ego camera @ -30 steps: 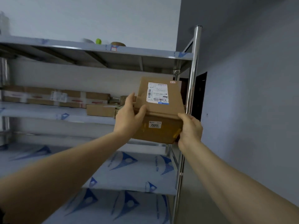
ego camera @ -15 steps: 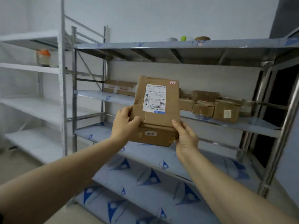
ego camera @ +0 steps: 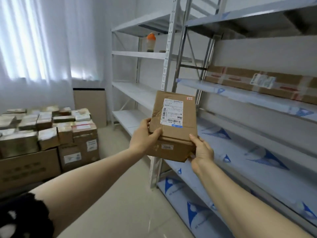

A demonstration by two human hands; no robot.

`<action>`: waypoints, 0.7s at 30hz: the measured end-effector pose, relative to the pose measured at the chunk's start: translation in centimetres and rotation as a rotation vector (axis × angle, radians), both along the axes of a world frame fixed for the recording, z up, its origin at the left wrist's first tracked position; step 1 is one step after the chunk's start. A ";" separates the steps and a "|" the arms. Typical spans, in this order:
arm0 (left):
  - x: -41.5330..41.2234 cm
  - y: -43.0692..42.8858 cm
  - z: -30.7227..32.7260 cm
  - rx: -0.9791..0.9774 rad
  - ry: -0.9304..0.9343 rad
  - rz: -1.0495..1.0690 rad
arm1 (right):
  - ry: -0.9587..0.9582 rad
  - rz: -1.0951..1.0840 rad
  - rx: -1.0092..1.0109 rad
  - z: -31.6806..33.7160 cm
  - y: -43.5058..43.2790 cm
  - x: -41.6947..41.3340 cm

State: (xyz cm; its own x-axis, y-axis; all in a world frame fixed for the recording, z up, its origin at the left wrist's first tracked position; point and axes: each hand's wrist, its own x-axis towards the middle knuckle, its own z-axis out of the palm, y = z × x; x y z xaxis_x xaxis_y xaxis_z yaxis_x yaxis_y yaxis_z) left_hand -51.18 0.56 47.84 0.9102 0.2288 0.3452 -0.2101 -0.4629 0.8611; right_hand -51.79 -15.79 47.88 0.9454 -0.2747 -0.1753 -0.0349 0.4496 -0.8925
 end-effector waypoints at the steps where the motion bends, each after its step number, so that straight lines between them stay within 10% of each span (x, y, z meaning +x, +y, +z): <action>1: 1.2 1.3 -0.5 -0.003 0.020 0.011 | 0.021 0.021 0.005 -0.5 1.2 1.3; 21: 35.8 15.2 -6.1 0.028 0.225 0.268 | 0.186 0.396 0.047 -6.1 14.9 41.1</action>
State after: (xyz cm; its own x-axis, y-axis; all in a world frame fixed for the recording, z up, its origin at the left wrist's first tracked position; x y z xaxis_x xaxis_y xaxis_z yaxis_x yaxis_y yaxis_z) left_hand -15.38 15.79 41.74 0.8728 0.4636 0.1526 0.1155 -0.5002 0.8582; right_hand -10.67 -0.86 41.78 0.9275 0.1149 -0.3559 -0.3706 0.4093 -0.8338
